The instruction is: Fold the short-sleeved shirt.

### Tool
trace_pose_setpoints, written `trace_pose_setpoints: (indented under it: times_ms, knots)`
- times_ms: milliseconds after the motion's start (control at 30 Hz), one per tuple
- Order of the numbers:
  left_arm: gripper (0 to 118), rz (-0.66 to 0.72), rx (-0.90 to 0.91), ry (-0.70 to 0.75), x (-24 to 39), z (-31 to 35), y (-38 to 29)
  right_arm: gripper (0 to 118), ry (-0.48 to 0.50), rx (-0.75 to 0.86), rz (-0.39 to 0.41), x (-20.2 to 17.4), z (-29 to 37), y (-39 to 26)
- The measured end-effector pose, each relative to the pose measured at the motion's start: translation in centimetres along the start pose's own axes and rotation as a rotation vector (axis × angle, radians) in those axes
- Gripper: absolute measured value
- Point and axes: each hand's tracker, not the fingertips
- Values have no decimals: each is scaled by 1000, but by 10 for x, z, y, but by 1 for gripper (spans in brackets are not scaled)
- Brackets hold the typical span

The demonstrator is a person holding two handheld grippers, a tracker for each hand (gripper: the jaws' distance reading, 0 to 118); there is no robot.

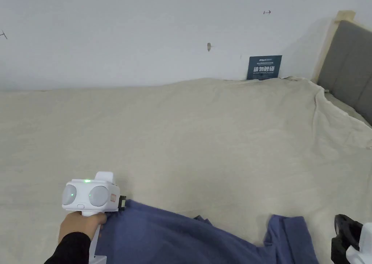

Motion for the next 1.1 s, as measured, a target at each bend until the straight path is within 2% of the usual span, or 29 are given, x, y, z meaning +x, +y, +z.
trace_pose_setpoints:
  times_ms: [33,67,200,367,400,467,500,667,733,767,833,867,900,933,1100]
  knots:
    - [3,-4,6,1,3,3,-2,0,4,-8,-11,2,0,-1]
    - [2,-11,18,13,5,6,-4,0,9,-17,-20,4,-1,-1]
    - [1,54,148,-60,0,55,-14,0,46,-128,-21,13,-11,-6]
    - [1,85,233,-120,-16,117,-26,5,100,-292,-106,27,-37,-24]
    - [1,85,237,-123,-18,127,-29,20,100,-335,-111,29,-45,-32]
    - [1,84,255,-124,-22,143,-34,62,85,-425,-97,29,-60,-45]
    - [1,86,261,-126,-23,149,-36,74,85,-452,-98,30,-66,-52]
    - [1,98,272,-123,-29,165,-45,71,84,-640,-106,9,-82,-82]
    - [1,107,267,-121,-30,167,-48,51,67,-696,-92,1,-88,-96]
    - [1,112,264,-119,-30,168,-50,49,75,-682,-72,-2,-88,-102]
    - [1,122,263,-115,-30,171,-55,47,61,-632,-82,-1,-84,-102]
    - [1,124,263,-113,-29,172,-57,36,81,-630,-83,-2,-82,-98]
    - [1,125,262,-113,-29,174,-58,12,90,-619,-65,-3,-80,-96]
    - [1,128,261,-111,-29,176,-60,2,96,-602,-52,-2,-78,-96]
    - [1,167,288,-102,-40,197,-68,2,141,-446,-106,2,-34,-54]
